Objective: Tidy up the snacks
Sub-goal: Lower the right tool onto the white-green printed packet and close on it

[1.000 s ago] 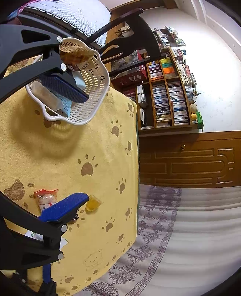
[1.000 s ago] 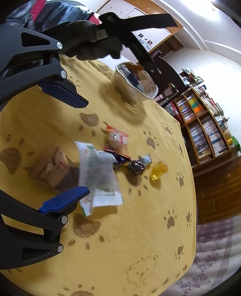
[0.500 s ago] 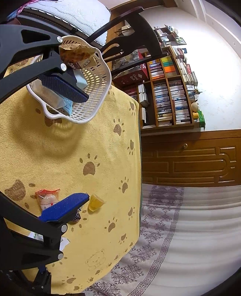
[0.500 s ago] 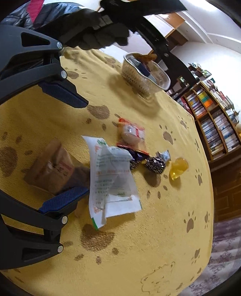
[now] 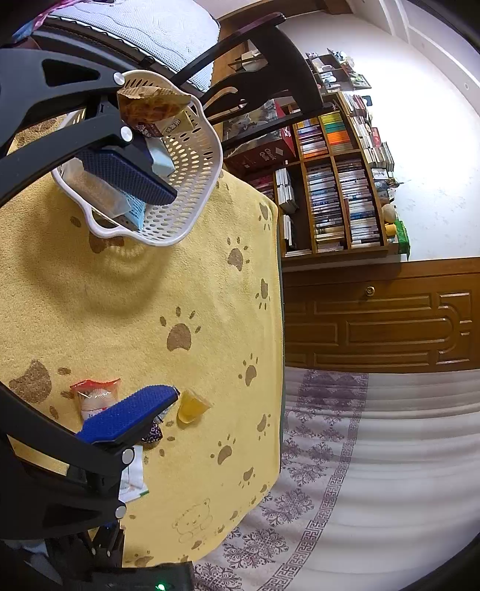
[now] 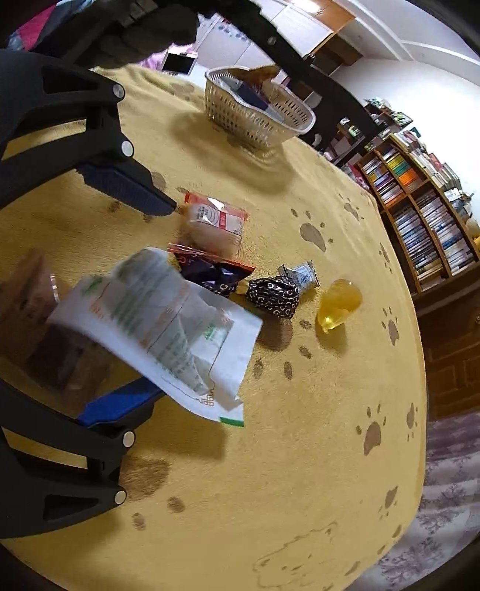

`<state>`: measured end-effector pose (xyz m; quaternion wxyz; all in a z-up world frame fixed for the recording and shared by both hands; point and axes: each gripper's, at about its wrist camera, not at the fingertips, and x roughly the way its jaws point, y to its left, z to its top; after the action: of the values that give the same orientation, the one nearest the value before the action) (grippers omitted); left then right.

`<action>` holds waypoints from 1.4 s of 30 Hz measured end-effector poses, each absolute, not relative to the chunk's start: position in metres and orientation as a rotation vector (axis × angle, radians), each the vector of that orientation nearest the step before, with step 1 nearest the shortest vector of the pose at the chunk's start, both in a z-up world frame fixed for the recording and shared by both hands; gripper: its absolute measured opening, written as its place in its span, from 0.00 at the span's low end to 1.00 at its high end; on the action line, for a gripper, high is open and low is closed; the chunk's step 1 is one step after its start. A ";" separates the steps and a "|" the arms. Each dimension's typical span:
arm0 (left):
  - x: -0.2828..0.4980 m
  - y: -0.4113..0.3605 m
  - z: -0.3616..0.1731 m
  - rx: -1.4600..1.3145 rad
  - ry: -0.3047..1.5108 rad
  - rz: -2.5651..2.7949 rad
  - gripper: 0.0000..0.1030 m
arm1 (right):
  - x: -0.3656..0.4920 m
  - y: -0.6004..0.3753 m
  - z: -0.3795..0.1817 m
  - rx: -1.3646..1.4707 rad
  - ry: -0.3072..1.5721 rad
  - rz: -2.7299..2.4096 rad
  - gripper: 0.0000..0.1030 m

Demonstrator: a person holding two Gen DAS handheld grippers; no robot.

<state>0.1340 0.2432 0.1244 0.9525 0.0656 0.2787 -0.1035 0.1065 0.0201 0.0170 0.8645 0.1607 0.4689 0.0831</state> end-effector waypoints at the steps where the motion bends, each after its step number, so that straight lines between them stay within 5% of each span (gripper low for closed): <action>1: 0.134 0.243 0.124 0.133 0.567 -0.210 0.96 | 0.107 0.023 0.017 0.311 0.981 0.167 0.83; 13: 0.138 0.240 0.118 0.150 0.588 -0.213 0.96 | 0.097 0.023 0.013 0.134 0.941 0.023 0.53; 42: 0.147 0.158 0.028 0.170 0.867 -0.434 0.96 | 0.075 -0.018 0.008 0.187 0.864 -0.028 0.54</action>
<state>0.1474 0.1577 0.0284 0.8812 0.0818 0.4163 -0.2086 0.0749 -0.0183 0.0079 0.9038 0.0903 0.4180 -0.0137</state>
